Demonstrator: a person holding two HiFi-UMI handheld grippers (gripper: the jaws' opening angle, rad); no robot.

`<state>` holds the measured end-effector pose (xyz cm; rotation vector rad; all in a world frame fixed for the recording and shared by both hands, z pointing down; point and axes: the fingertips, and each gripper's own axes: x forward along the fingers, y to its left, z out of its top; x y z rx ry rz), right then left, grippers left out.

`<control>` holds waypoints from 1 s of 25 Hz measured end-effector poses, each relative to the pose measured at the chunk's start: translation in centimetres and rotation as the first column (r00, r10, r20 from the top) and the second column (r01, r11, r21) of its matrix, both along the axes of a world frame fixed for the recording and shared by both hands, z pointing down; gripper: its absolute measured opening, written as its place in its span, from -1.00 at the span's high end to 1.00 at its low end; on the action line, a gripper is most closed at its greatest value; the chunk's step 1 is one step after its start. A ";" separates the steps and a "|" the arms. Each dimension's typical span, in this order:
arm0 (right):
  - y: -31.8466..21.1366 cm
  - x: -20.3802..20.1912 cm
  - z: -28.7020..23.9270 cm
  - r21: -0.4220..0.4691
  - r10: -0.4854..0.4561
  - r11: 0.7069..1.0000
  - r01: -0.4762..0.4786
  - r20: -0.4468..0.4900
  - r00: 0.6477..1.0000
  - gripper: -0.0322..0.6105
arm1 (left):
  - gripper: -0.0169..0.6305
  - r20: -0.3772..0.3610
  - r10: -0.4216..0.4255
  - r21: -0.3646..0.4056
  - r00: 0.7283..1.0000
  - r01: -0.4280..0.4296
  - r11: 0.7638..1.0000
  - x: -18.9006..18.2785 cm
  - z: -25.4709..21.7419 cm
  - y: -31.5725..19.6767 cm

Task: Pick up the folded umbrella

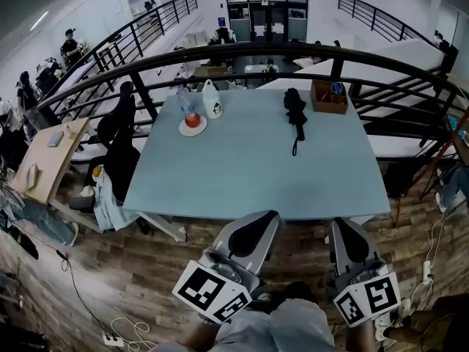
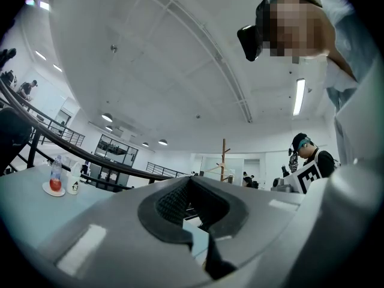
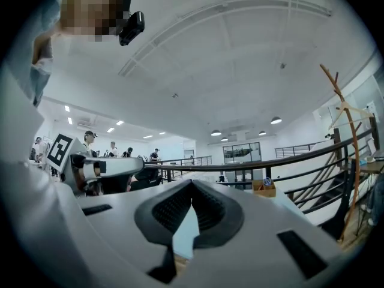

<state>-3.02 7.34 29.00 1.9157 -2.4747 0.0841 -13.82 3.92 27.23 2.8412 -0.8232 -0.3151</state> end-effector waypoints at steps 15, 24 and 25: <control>-5.4 3.6 1.0 0.004 -0.066 0.998 0.066 0.042 0.997 0.90 | 0.93 0.043 -0.053 -0.010 0.998 0.053 0.999 3.4 0.7 -4.3; -11.8 10.5 1.6 -0.016 -0.081 0.996 0.082 0.055 0.995 0.90 | 0.93 0.061 -0.077 -0.045 0.995 0.080 0.996 9.9 1.5 -10.8; -12.7 11.4 1.6 -0.018 -0.086 0.996 0.087 0.055 0.995 0.90 | 0.93 0.058 -0.086 -0.052 0.995 0.089 0.995 10.6 1.6 -11.7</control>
